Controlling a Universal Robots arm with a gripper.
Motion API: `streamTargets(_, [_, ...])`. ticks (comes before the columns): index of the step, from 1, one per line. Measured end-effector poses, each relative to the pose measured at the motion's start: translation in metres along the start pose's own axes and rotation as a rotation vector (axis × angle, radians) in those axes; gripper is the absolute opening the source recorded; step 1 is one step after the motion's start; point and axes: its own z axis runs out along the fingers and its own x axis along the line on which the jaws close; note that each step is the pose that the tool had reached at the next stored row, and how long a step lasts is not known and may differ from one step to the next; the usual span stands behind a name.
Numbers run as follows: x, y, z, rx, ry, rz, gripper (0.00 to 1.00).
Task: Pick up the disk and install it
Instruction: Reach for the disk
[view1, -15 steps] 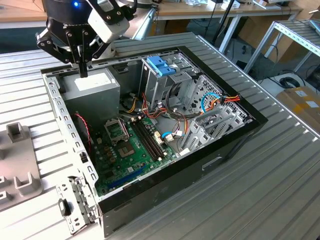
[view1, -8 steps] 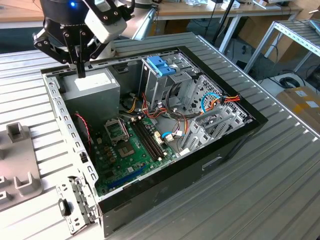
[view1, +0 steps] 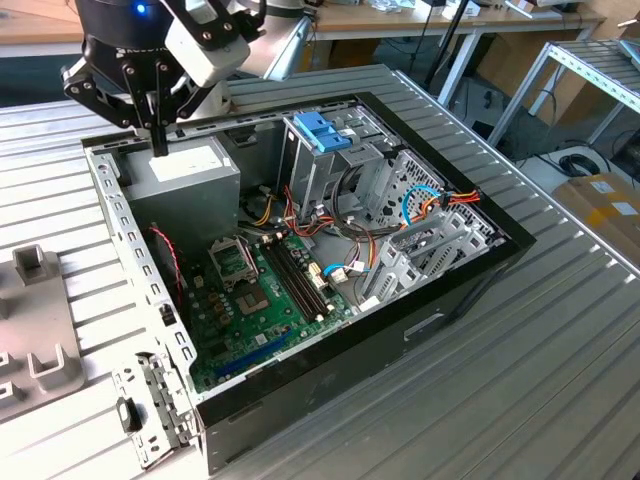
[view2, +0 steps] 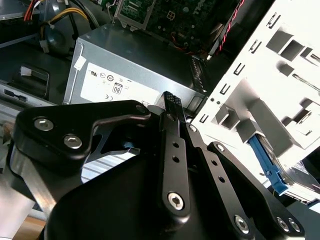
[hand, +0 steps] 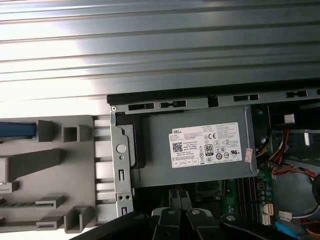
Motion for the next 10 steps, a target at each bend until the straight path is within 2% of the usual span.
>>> streamTargets(10, [0.0053, -0.0004, -0.0001, 0.0, 0.0, 0.0, 0.1])
